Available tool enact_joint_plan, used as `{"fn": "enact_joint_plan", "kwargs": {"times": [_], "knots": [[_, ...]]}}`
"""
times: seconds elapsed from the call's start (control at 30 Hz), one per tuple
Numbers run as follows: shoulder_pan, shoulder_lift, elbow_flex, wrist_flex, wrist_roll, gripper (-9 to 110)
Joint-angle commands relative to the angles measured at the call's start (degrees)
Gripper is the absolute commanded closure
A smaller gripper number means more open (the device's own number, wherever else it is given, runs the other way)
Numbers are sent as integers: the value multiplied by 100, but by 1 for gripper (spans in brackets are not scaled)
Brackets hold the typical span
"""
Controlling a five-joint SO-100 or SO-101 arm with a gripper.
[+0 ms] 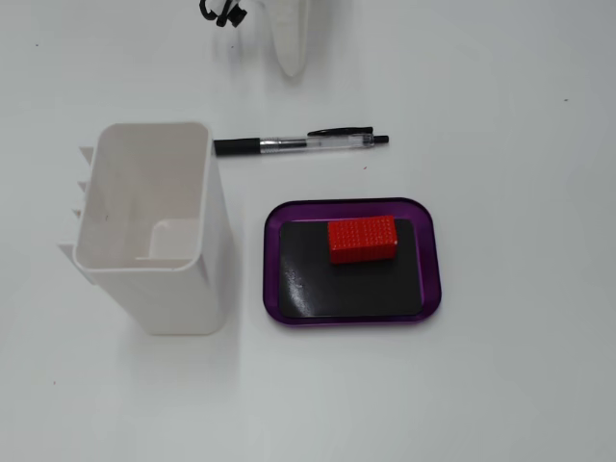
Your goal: Pick up the pen and put it in the pen holder.
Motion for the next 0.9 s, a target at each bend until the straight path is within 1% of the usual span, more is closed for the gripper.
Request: {"fn": "enact_joint_plan", "kwargs": {"times": [0.0,0.7,0.87], "knots": [[-53,378,35,0,88,102],[9,378,-18,-114,70,102],[-18,299,-932,-457,26,102]]}}
